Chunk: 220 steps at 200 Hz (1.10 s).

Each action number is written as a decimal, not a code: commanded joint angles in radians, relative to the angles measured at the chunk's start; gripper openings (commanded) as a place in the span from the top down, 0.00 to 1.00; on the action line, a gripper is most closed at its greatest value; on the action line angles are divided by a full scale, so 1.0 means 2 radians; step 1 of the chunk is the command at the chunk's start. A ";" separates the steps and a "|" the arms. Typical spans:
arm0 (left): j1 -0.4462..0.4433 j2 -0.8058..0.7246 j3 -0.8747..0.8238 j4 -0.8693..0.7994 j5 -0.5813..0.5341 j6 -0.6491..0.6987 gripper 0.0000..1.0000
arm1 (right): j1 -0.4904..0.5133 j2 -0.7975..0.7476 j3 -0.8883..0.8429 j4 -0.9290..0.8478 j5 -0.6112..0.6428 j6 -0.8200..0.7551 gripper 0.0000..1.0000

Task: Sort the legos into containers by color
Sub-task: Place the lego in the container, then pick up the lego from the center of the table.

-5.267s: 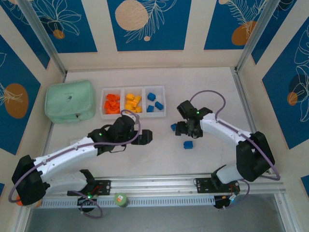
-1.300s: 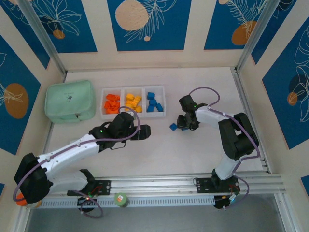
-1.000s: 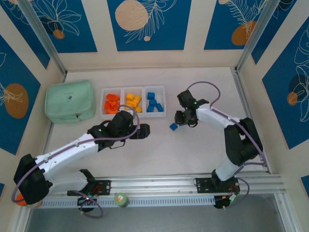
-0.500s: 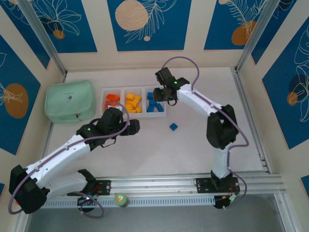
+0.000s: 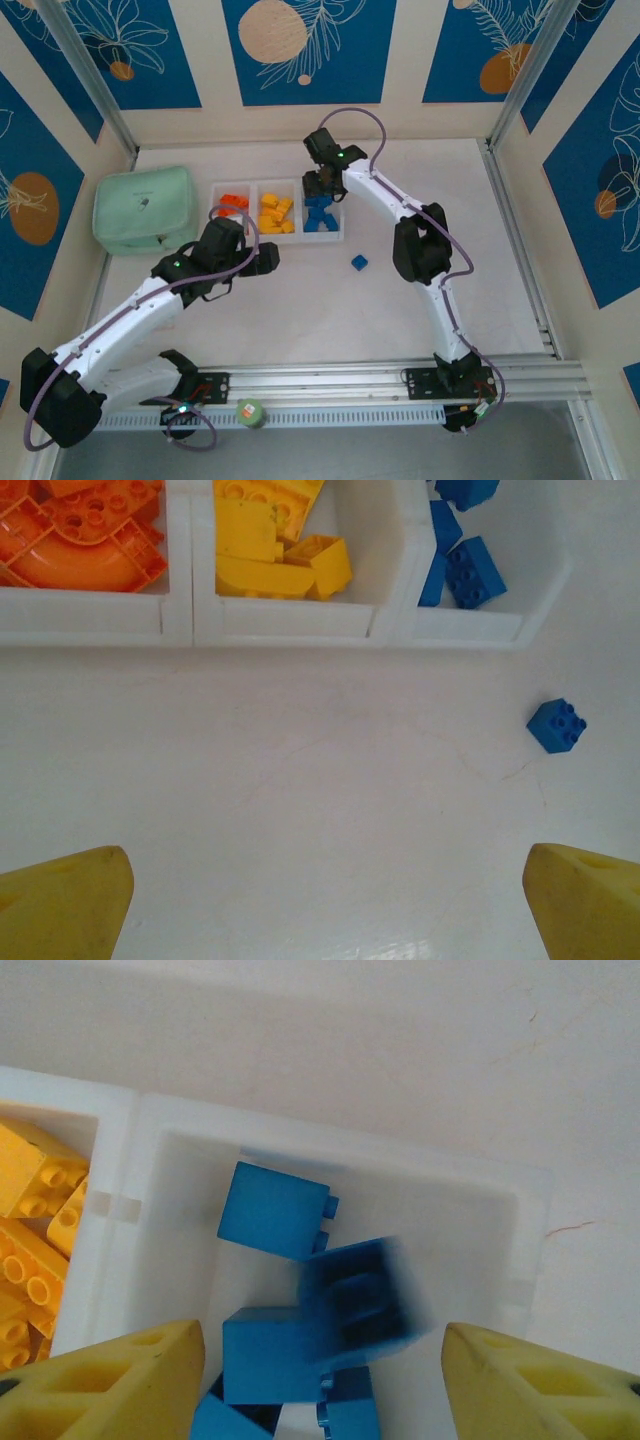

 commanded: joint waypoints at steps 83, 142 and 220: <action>0.001 -0.030 -0.008 -0.016 0.047 0.004 0.01 | -0.001 -0.271 -0.323 0.059 -0.014 0.013 0.26; -0.040 -0.031 -0.050 0.044 0.056 -0.052 0.01 | -0.005 -0.331 -0.484 0.085 -0.047 0.031 0.22; -0.096 0.009 -0.052 0.082 0.024 -0.088 0.01 | -0.002 -0.272 -0.518 0.110 -0.041 0.028 0.23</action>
